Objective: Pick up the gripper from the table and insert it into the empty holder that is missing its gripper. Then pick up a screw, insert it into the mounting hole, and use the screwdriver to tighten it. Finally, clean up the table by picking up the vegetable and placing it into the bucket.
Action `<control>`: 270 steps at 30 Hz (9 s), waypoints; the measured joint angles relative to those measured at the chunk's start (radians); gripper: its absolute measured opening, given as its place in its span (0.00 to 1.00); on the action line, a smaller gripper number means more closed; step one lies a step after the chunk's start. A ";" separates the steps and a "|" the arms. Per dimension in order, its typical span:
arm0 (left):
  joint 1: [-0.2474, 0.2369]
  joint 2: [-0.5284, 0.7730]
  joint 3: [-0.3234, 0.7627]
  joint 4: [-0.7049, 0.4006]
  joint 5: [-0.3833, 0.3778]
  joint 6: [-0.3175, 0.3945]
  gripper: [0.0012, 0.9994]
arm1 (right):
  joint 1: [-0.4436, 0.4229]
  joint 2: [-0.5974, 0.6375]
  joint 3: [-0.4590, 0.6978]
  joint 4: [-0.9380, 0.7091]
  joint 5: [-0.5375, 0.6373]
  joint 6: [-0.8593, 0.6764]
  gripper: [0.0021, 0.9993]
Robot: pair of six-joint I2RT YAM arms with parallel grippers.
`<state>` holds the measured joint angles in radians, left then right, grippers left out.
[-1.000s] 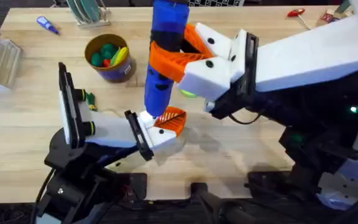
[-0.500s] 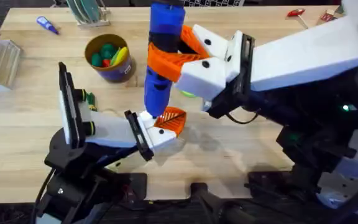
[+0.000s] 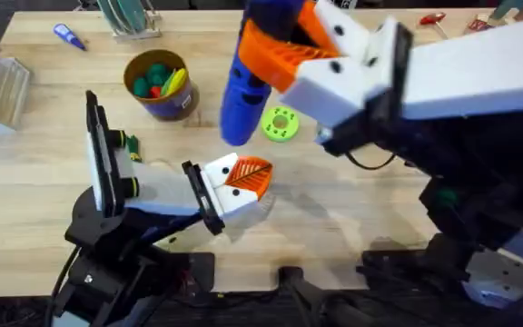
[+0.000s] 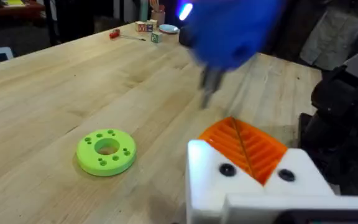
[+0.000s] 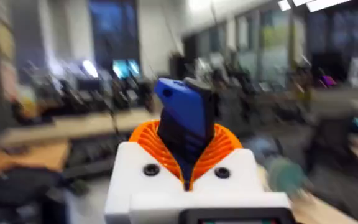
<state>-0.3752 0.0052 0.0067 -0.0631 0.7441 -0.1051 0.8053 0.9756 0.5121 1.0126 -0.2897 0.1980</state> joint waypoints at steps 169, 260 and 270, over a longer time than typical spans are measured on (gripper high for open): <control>0.539 1.168 0.867 -0.839 -0.772 -0.346 0.99 | -0.364 -0.144 0.235 -1.568 0.299 -0.071 0.98; 0.550 1.435 1.266 -0.821 -0.488 0.125 0.01 | -0.364 -0.144 0.235 -1.563 0.299 -0.070 0.98; 0.550 1.589 1.266 -0.784 -0.513 0.129 0.01 | -0.364 -0.144 0.235 -1.563 0.299 -0.071 0.98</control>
<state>0.1745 1.5946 1.2724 -0.8474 0.2310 0.0238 0.4412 0.8314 0.7467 -0.5503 0.0089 0.1272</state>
